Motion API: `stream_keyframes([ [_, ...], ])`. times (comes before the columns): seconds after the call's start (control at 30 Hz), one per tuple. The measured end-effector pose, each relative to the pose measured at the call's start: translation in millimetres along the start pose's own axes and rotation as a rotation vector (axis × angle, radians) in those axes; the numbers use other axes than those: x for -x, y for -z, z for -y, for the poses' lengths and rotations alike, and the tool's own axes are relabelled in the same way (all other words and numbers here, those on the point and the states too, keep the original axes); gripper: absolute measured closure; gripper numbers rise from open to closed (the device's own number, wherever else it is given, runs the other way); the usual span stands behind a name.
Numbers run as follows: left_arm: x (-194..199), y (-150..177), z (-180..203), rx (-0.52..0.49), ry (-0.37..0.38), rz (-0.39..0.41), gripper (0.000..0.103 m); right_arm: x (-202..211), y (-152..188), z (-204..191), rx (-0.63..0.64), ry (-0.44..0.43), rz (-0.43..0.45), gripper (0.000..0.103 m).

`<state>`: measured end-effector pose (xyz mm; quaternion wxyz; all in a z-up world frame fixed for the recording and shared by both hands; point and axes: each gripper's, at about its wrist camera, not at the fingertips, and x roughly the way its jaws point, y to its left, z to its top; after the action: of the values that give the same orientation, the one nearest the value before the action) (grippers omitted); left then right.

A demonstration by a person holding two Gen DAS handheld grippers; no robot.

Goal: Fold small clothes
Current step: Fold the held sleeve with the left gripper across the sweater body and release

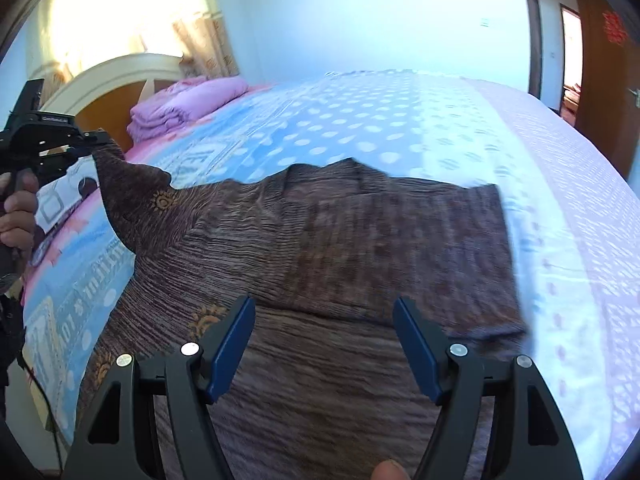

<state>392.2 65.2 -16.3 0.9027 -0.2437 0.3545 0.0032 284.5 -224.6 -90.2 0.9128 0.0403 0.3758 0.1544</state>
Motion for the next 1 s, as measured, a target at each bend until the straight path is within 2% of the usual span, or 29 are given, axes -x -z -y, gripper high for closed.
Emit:
stream_keyframes([
  [0.27,-41.7,57.1,78.1,-0.063,0.065,-0.079,0.094,24.1,28.2,25.6,-0.039,0.021,-0.002,0.031],
  [0.4,-70.4,103.3,116.2,-0.158,0.013,-0.100,0.093,18.6,42.1,27.7,-0.059,0.007,-0.017,0.031],
  [0.53,-99.7,146.2,135.6,-0.271,-0.053,-0.190,0.089,16.3,52.8,31.5,-0.073,0.011,-0.005,0.031],
  [0.57,-101.1,153.4,136.8,-0.294,-0.042,-0.216,0.089,15.7,55.6,33.6,-0.078,0.014,-0.006,0.031],
  [0.63,-90.4,159.4,135.4,-0.336,-0.020,-0.212,0.078,14.0,58.7,35.4,-0.076,0.013,-0.011,0.031],
  [0.67,-78.6,158.9,132.3,-0.370,-0.017,-0.182,0.074,13.6,60.0,35.5,-0.068,0.018,-0.009,0.031],
  [0.73,-57.9,155.0,124.5,-0.418,-0.020,-0.109,0.053,12.2,62.1,35.3,-0.055,0.031,-0.006,0.031],
  [0.77,-44.1,149.9,114.6,-0.447,-0.046,-0.048,0.046,11.8,62.5,35.5,-0.061,0.023,-0.007,0.031],
  [0.8,-36.8,143.9,104.6,-0.460,-0.077,-0.004,0.034,11.6,62.5,35.3,-0.067,0.013,-0.003,0.031],
  [0.83,-30.6,136.3,91.1,-0.471,-0.130,0.043,0.028,12.0,61.4,33.5,-0.068,0.014,-0.002,0.031],
  [0.87,-28.7,126.5,74.8,-0.488,-0.222,0.080,0.028,12.6,60.1,30.3,-0.060,0.018,-0.002,0.031],
  [0.93,-35.3,109.3,45.8,-0.499,-0.365,0.101,0.029,12.0,55.1,22.6,-0.033,0.022,-0.006,0.031],
  [1.0,-49.0,92.9,13.0,-0.488,-0.468,0.067,0.029,10.8,45.8,10.5,0.004,0.020,-0.010,0.031],
])
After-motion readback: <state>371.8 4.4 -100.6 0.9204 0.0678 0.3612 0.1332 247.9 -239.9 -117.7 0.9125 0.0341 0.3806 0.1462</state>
